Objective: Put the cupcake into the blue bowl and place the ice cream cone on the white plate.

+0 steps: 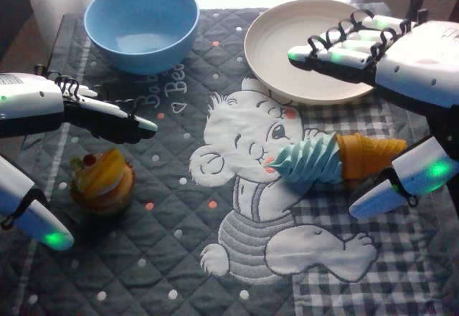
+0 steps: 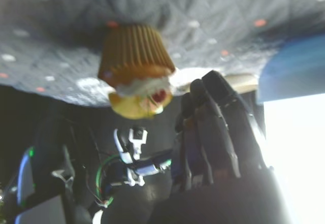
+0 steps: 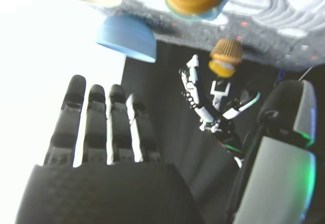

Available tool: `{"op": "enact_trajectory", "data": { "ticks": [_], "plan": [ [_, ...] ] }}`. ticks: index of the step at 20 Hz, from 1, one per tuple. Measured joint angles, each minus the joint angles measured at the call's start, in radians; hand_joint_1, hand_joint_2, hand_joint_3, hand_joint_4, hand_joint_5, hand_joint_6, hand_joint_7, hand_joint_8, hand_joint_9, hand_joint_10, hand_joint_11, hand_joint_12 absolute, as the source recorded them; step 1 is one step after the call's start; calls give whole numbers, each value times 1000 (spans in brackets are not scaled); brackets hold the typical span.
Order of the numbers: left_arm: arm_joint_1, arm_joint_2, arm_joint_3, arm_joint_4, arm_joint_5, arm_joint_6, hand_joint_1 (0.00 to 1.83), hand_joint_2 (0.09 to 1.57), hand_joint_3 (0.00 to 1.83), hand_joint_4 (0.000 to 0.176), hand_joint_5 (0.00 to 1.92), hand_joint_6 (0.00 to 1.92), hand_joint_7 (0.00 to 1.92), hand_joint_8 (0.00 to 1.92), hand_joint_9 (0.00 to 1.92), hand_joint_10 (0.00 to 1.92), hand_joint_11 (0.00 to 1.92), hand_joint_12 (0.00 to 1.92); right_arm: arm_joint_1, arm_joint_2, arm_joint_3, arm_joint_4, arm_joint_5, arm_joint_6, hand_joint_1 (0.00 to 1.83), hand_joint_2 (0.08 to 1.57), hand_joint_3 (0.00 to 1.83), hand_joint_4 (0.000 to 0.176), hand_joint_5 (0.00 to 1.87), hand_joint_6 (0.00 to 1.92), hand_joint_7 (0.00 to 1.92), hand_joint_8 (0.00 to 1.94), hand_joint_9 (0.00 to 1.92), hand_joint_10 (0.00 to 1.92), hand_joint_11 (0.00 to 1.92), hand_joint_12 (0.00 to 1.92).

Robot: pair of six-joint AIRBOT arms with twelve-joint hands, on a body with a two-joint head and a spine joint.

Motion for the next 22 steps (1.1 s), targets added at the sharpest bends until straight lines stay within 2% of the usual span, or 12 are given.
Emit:
{"op": "enact_trajectory", "data": {
  "ticks": [1,4,7,9,11,12,13,16,17,18,19,22],
  "plan": [
    [0,-1,0,2,5,0,750,681,1,0,381,12,500,4,568,2,186,1014,0,-1,6,-10,-15,4,620,562,2,0,136,3,299,7,270,13,60,675],
    [-10,-15,8,24,29,0,758,681,0,0,397,1,508,3,562,2,211,933,0,-16,33,-40,-55,35,609,547,0,0,154,0,331,0,310,1,110,581],
    [-15,-30,18,24,32,-1,814,670,0,0,395,0,509,3,564,5,197,926,0,-50,77,-155,-97,164,563,563,5,0,141,0,348,0,308,0,96,646],
    [-22,-34,21,32,37,-2,807,670,0,0,381,0,503,0,564,4,201,930,0,-64,83,-182,-127,176,614,590,1,0,152,0,363,1,319,2,96,600],
    [-24,-34,21,27,40,-2,804,667,0,0,389,0,502,0,557,0,203,901,0,-74,87,-185,-132,181,614,601,5,13,137,0,356,0,309,0,121,519],
    [-24,-35,21,28,40,-2,802,666,0,0,393,1,496,0,549,0,188,891,0,-76,89,-187,-134,181,627,602,5,0,153,7,369,6,331,9,142,525],
    [-24,-37,21,31,42,-2,780,665,0,0,400,0,508,0,562,2,228,862,0,-77,92,-193,-135,184,627,599,3,9,143,3,344,0,328,7,151,530],
    [-26,-37,21,32,46,-2,787,663,0,0,389,0,516,2,549,0,224,842,0,-84,94,-198,-146,184,651,593,0,0,171,0,352,0,377,0,122,769],
    [-26,-38,21,38,47,-3,765,670,2,0,401,5,527,6,543,0,211,837,0,-87,94,-200,-154,184,635,580,0,15,161,2,362,0,381,0,73,855],
    [-26,-38,21,42,48,-4,767,667,0,0,407,6,530,6,532,0,188,827,0,-91,97,-205,-159,185,634,581,0,17,154,0,357,2,374,2,38,916],
    [-26,-39,21,46,50,-5,778,659,0,0,414,8,534,7,546,7,183,824,0,-96,100,-208,-169,184,606,571,0,0,159,0,387,2,413,6,106,922],
    [-26,-44,21,63,54,-30,819,645,0,0,409,3,535,4,599,23,257,858,0,-113,109,-217,-194,185,597,576,2,0,144,0,359,0,383,0,88,905]
  ]
}}
